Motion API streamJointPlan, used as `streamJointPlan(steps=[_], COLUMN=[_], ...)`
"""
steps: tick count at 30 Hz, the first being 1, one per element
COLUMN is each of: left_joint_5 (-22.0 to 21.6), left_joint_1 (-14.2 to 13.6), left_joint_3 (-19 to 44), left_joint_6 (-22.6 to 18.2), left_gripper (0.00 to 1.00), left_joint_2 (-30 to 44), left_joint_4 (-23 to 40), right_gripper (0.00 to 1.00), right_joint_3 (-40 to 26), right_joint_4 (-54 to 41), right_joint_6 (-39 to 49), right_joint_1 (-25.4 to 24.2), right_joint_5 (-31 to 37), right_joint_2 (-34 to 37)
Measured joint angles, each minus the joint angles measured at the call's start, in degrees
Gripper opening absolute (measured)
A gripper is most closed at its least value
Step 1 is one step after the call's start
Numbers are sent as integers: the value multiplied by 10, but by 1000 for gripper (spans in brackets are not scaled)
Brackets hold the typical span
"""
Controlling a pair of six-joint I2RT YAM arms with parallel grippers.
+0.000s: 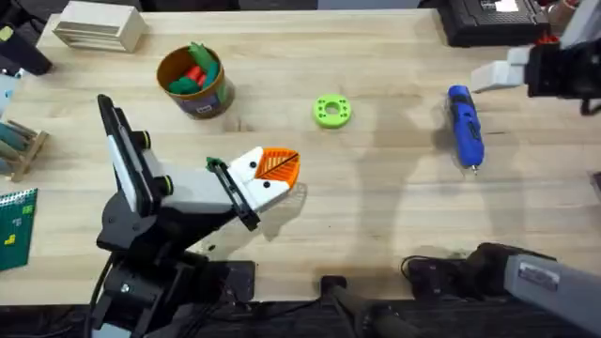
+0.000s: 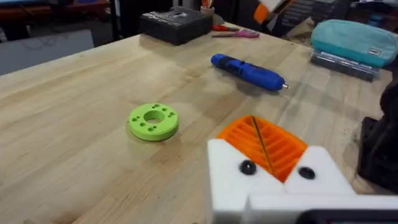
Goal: Pick up the gripper from the table and insert it into the empty holder that is missing its gripper. Then pick up a screw, insert it into the mounting hole, and use the screwdriver to tighten it. Finally, clean up the table by picking up the vegetable and placing it into the bucket.
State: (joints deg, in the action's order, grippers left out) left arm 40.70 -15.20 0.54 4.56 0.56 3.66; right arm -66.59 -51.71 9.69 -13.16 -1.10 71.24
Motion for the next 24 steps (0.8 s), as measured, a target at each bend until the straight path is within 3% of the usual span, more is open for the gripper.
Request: streamJointPlan(steps=[4,14,24], left_joint_5=[0,0,0], left_joint_1=[0,0,0], left_joint_3=[0,0,0], left_joint_6=[0,0,0], left_gripper=[7,7,7], left_joint_2=[0,0,0], left_joint_4=[0,0,0], right_gripper=[989,990,954], right_joint_3=[0,0,0], right_joint_4=[58,167,170], right_joint_6=[35,101,101], right_joint_1=[-35,-38,-38], right_joint_5=[-22,-37,-37], right_joint_2=[96,276,316])
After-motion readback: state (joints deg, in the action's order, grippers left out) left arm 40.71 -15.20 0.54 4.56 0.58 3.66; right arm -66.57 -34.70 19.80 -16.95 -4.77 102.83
